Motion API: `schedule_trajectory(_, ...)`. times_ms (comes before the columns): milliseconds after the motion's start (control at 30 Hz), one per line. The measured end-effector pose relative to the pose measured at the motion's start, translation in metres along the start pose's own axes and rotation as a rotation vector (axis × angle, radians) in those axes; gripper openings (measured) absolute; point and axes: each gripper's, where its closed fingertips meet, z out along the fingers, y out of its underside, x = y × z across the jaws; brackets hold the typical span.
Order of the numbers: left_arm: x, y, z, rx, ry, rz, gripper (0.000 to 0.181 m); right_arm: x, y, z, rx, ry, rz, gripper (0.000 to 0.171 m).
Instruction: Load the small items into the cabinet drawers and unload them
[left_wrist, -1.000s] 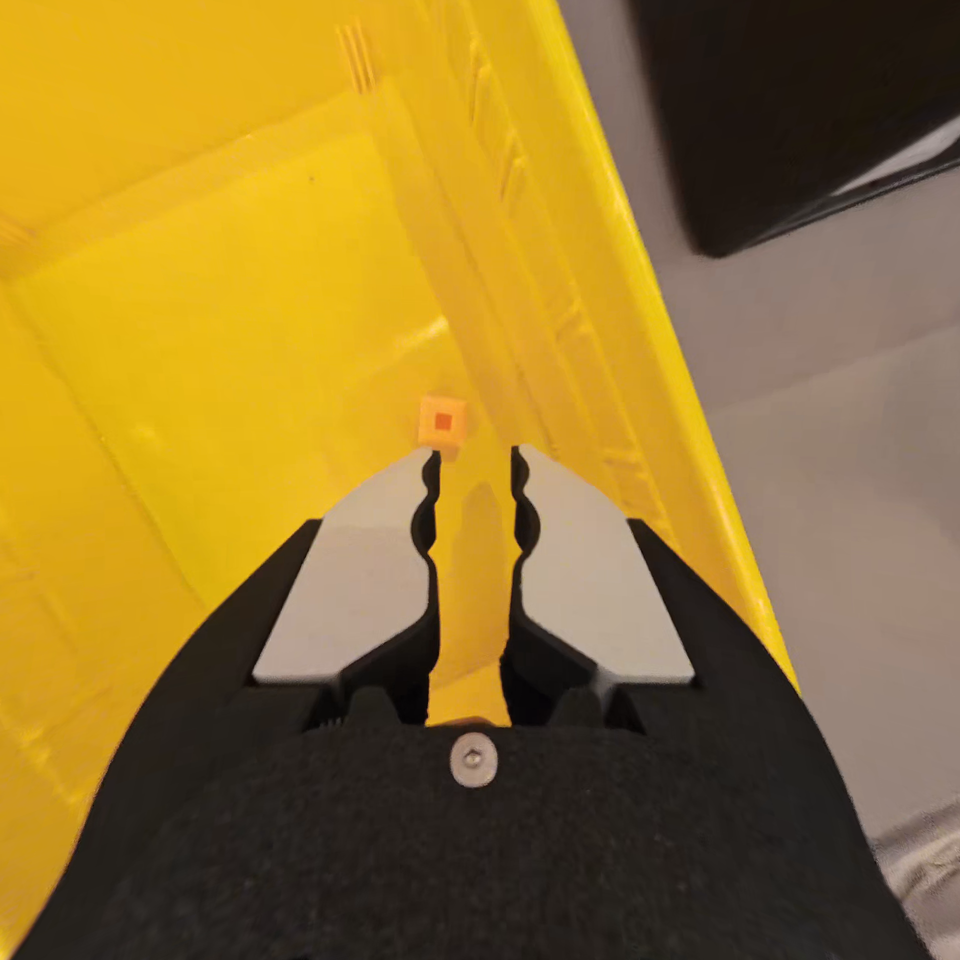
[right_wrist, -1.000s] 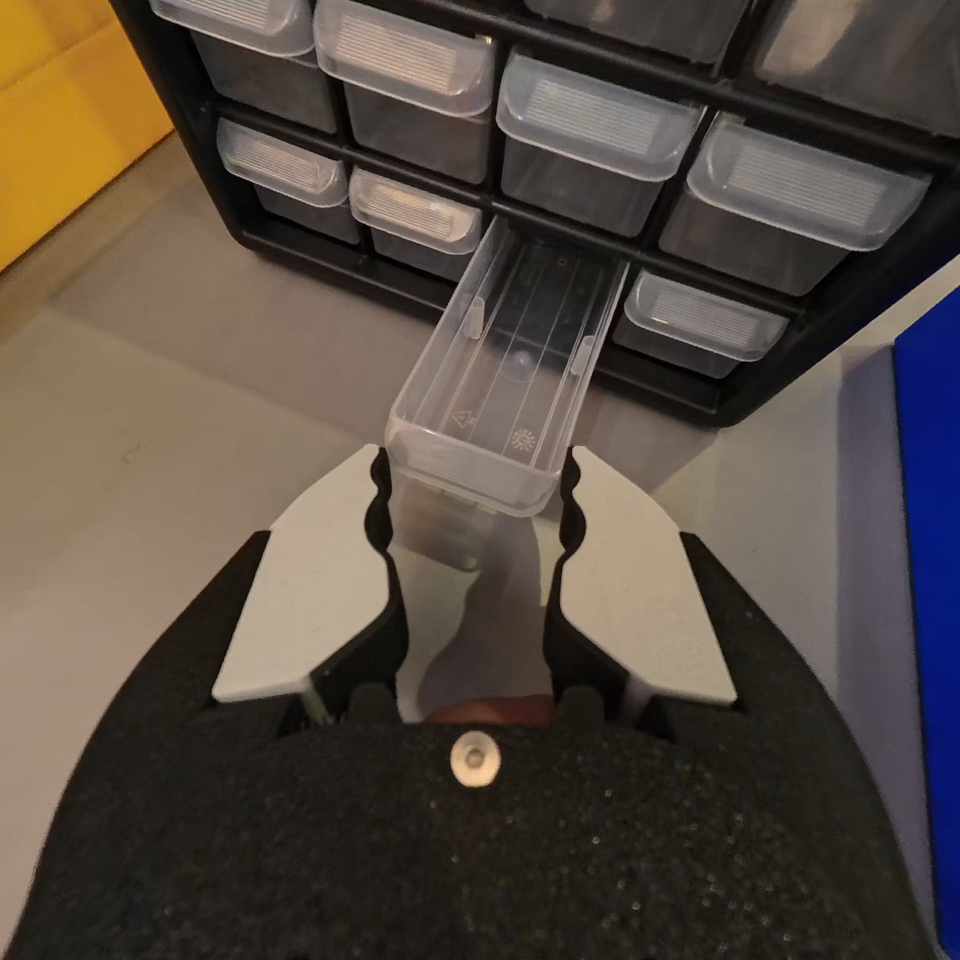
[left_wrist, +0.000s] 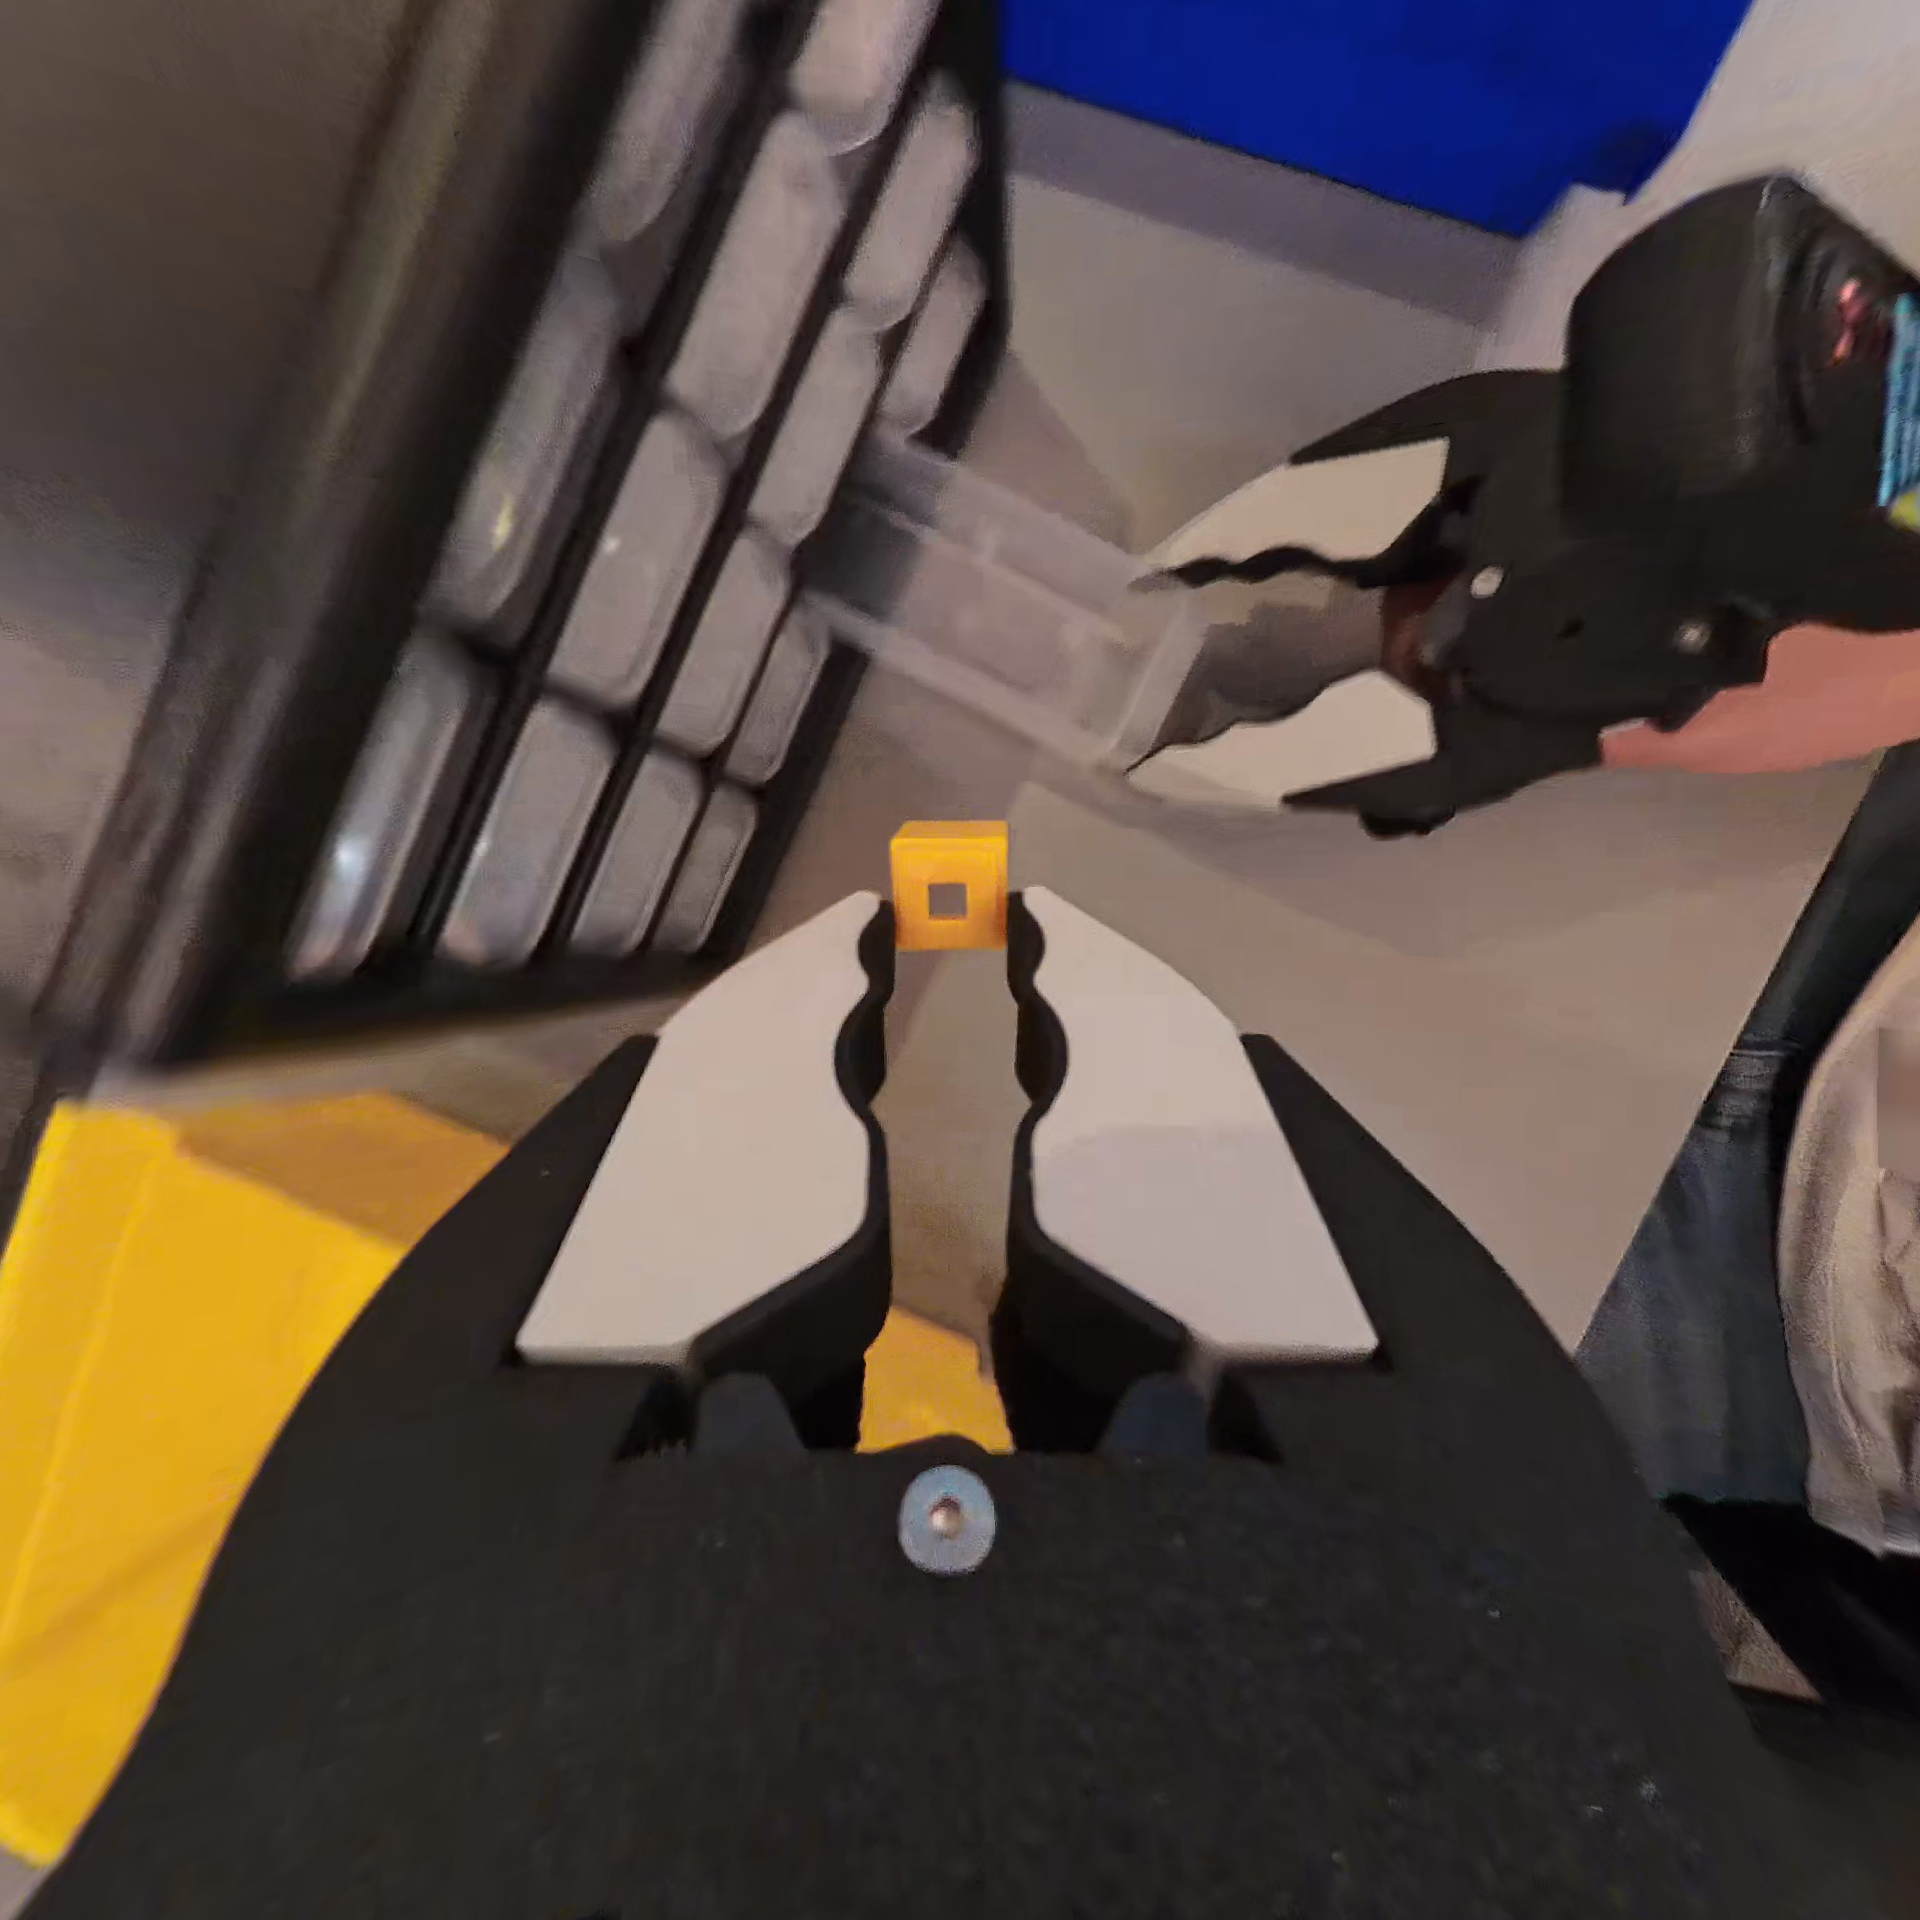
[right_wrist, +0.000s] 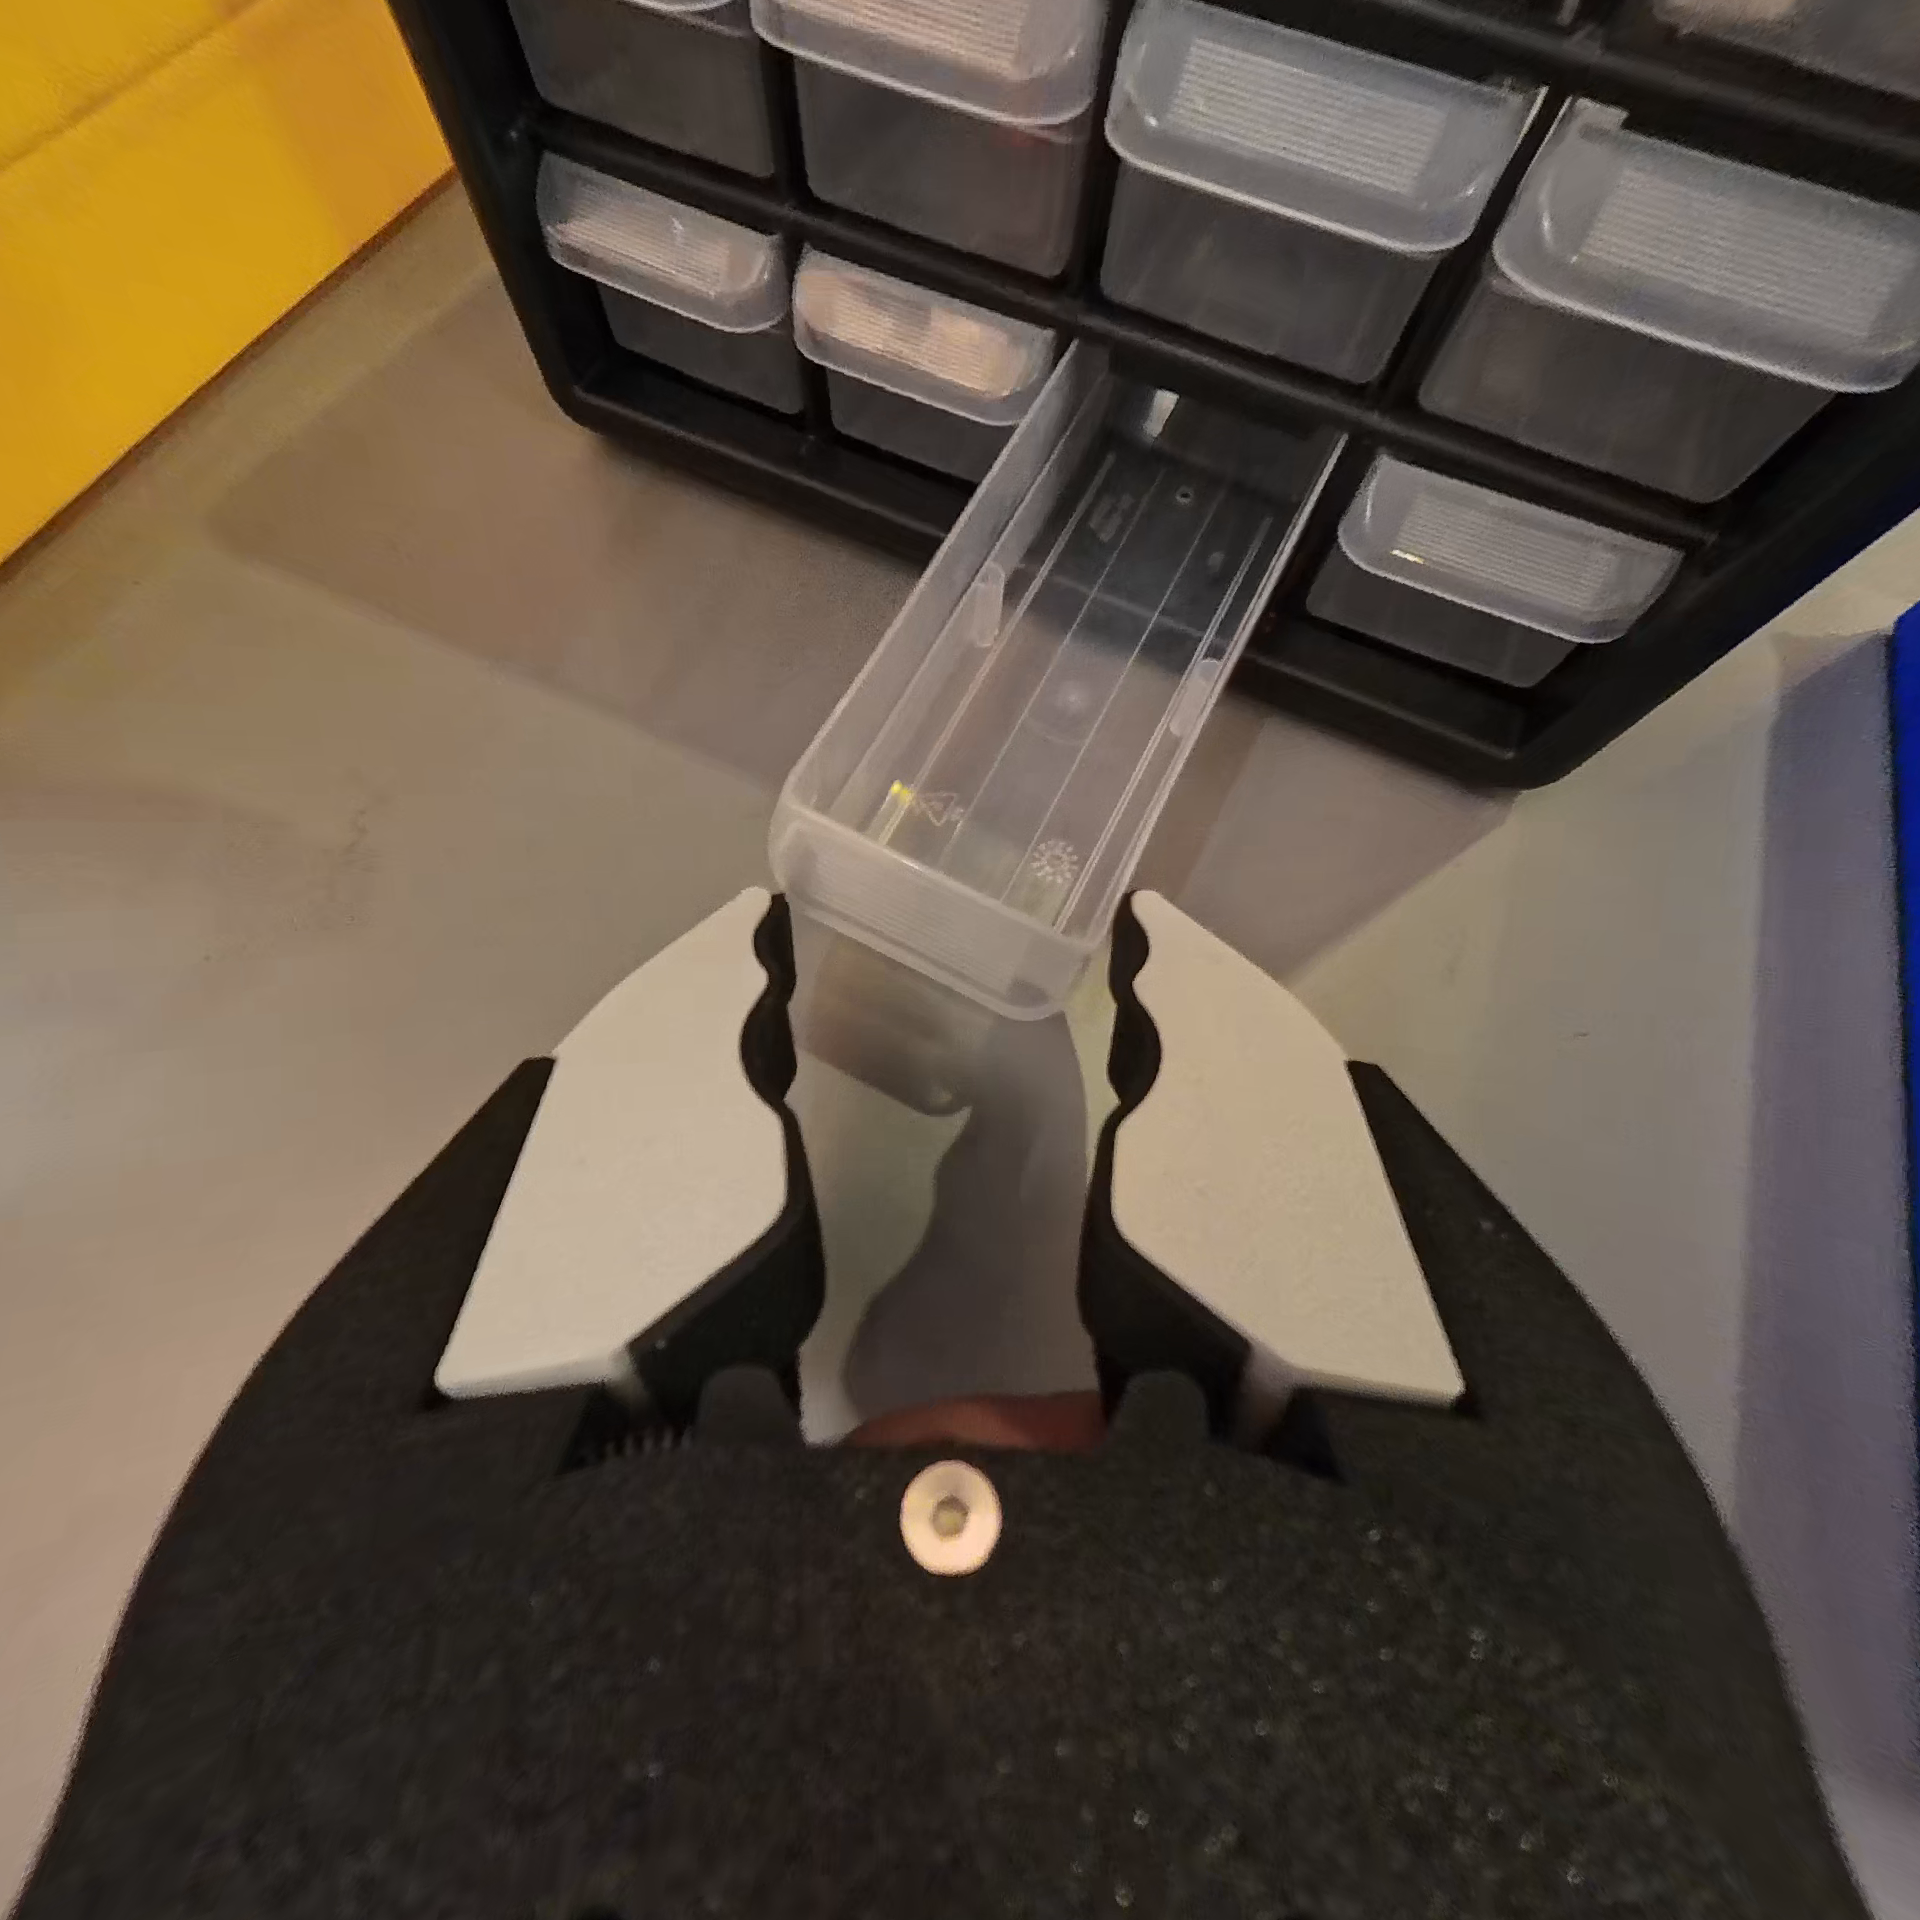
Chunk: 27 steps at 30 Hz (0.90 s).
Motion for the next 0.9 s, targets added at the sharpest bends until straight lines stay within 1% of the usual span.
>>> schedule_trajectory(67,0.013,-0.02,0.03,-0.054,0.034,0.059,0.02,-0.001,0.0,0.0,-0.001,-0.005,-0.007,0.056)
schedule_trajectory(167,0.03,-0.037,0.074,-0.162,0.09,0.136,0.02,-0.002,0.0,0.0,0.0,-0.002,-0.012,0.055)
schedule_trajectory(267,0.032,-0.033,0.11,-0.31,0.068,0.217,0.02,-0.002,0.001,0.0,0.0,-0.004,-0.012,0.054)
schedule_trajectory(333,0.028,-0.028,0.126,-0.383,0.038,0.267,0.02,-0.001,0.001,-0.001,-0.002,-0.004,-0.011,0.052)
schedule_trajectory(467,0.025,-0.022,0.145,-0.457,0.034,0.302,0.02,-0.001,0.002,-0.001,-0.004,-0.005,-0.013,0.051)
schedule_trajectory(733,0.021,-0.011,0.165,-0.527,0.049,0.303,0.02,-0.001,0.002,-0.001,-0.006,-0.006,-0.017,0.051)
schedule_trajectory(900,0.021,-0.01,0.166,-0.514,0.038,0.256,0.021,-0.001,0.003,-0.001,-0.007,-0.006,-0.019,0.05)
